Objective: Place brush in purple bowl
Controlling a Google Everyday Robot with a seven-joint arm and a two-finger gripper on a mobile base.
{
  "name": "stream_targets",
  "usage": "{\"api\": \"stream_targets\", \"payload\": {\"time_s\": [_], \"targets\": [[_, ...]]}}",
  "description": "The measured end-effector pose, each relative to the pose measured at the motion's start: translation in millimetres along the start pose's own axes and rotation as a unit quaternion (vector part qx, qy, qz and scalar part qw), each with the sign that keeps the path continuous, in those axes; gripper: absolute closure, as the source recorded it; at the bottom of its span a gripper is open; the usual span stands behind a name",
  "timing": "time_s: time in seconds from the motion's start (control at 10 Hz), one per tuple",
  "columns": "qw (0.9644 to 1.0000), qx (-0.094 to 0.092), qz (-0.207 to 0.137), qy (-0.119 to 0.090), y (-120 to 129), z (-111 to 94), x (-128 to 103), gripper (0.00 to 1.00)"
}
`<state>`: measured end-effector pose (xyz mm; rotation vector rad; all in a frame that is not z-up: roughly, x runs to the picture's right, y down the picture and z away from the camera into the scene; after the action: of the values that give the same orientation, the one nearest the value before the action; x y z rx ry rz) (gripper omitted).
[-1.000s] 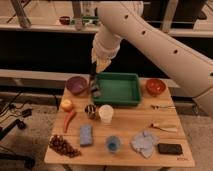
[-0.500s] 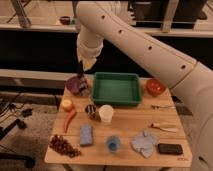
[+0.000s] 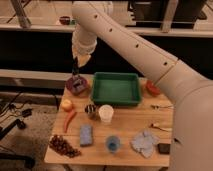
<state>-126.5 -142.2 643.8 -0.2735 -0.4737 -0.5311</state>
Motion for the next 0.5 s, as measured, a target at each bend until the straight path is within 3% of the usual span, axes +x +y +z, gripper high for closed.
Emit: {"api": "stream_targets", "payload": {"time_s": [0.5], "targets": [[0.9996, 0.007, -0.027, -0.007, -39, 30, 1, 0.90]]}}
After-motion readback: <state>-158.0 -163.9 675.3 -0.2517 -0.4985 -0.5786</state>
